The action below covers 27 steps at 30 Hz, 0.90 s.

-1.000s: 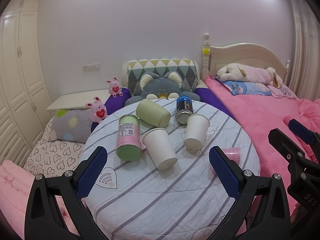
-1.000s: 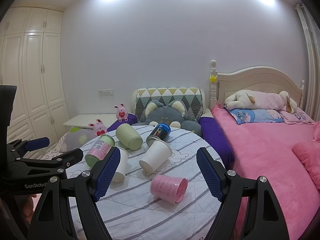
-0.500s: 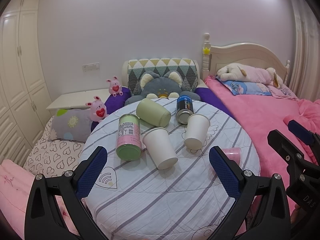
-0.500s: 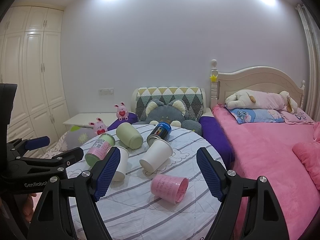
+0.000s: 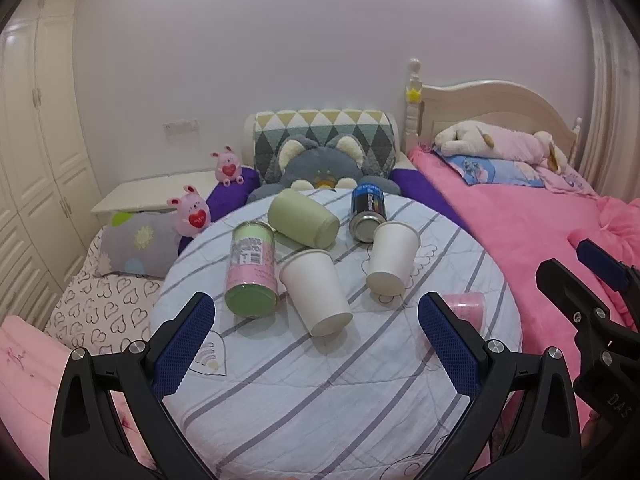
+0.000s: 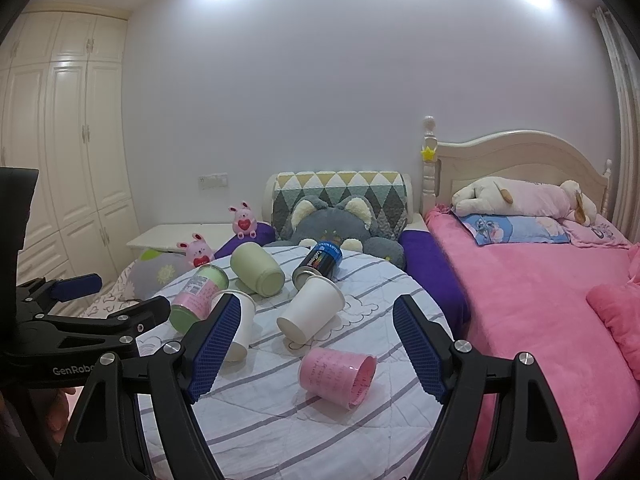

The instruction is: Flip cup upright

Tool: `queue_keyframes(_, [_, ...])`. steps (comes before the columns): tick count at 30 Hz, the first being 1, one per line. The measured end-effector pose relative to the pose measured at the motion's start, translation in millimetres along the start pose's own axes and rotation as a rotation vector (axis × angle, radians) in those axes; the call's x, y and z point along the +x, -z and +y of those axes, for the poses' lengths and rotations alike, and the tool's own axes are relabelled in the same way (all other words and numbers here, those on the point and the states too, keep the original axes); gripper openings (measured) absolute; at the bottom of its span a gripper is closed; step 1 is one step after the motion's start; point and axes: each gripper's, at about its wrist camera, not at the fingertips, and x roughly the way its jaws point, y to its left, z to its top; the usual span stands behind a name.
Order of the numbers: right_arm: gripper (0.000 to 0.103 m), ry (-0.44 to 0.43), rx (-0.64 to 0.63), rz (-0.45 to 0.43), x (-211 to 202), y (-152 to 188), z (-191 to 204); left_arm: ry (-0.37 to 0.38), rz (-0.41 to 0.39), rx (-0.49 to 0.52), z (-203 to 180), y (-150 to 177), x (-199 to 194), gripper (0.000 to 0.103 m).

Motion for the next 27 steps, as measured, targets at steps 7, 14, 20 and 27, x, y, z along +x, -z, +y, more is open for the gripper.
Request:
queue_keyframes(7, [0.08,-0.002,0.012,0.048,17.9,8.6,-13.1,0.041,0.12,-0.048,-10.7,8.3,38.9,0.103])
queue_keyframes(14, [0.08,-0.015,0.035,0.109,42.6,17.0,-30.0,0.019,0.231,-0.073,-23.1,15.4,84.9,0.103])
queue_keyframes(20, [0.08,-0.026,0.049,0.152,61.5,20.2,-38.0,-0.033,0.293,-0.11,-21.0,16.8,126.9,0.103])
queue_keyframes(27, [0.08,-0.047,0.047,0.201,80.5,25.6,-39.7,-0.051,0.361,-0.146,-13.1,21.0,166.8,0.103])
